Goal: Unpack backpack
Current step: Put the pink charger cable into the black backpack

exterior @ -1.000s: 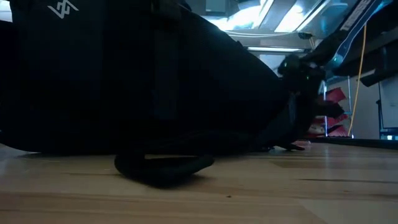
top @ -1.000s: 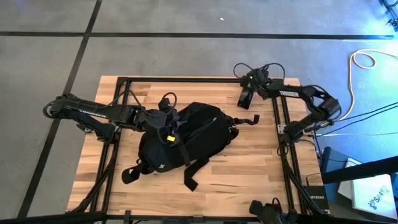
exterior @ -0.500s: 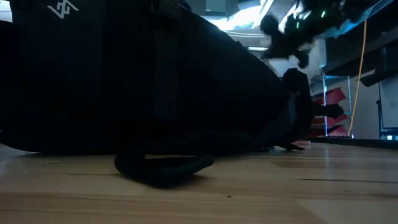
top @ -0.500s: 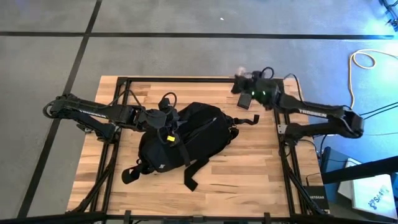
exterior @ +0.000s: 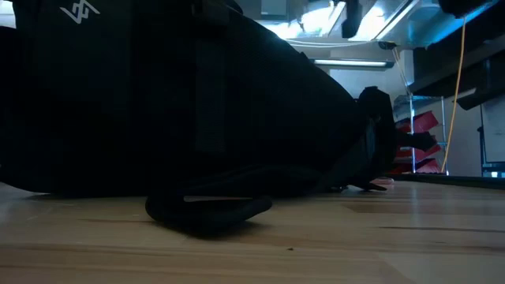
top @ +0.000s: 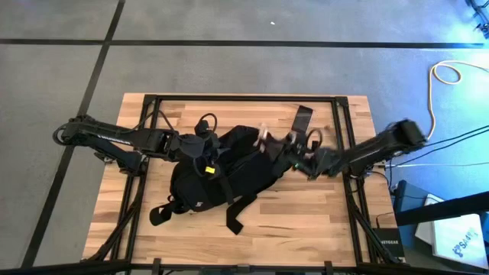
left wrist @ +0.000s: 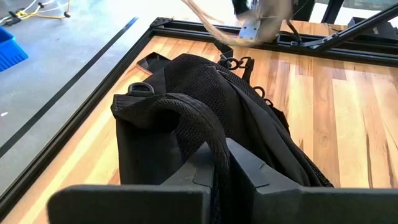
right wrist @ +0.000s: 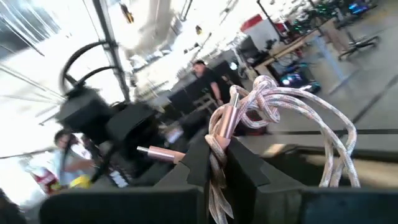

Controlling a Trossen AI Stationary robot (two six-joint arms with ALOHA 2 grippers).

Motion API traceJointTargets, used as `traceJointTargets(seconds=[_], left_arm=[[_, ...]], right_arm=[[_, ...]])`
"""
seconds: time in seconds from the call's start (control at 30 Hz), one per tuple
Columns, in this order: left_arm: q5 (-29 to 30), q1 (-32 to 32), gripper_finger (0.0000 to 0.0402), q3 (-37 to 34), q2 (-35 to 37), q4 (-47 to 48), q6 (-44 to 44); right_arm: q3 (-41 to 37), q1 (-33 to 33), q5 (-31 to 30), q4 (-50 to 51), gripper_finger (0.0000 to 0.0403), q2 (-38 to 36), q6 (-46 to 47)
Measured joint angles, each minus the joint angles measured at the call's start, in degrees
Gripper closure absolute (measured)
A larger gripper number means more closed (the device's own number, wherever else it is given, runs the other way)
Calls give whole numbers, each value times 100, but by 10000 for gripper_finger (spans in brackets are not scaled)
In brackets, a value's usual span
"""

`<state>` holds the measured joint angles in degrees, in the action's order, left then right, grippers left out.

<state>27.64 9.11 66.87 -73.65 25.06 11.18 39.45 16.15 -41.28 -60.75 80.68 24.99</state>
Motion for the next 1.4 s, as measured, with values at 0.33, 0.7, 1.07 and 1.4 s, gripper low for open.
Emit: traceJointTargets(seconds=[0.33,0.7,1.07,1.4], left_arm=[[0,2,396,0,0,2,0],[0,1,396,0,0,-2,-2],[0,0,396,0,0,11,0],[0,2,396,0,0,2,-2]], right_arm=[[2357,646,-409,-1081,391,2524,-820],[3371,1217,-2289,-1647,391,3384,-2783],[3209,871,-2406,-2085,390,3791,-2676],[2811,818,-2913,-2218,390,3799,-2678]])
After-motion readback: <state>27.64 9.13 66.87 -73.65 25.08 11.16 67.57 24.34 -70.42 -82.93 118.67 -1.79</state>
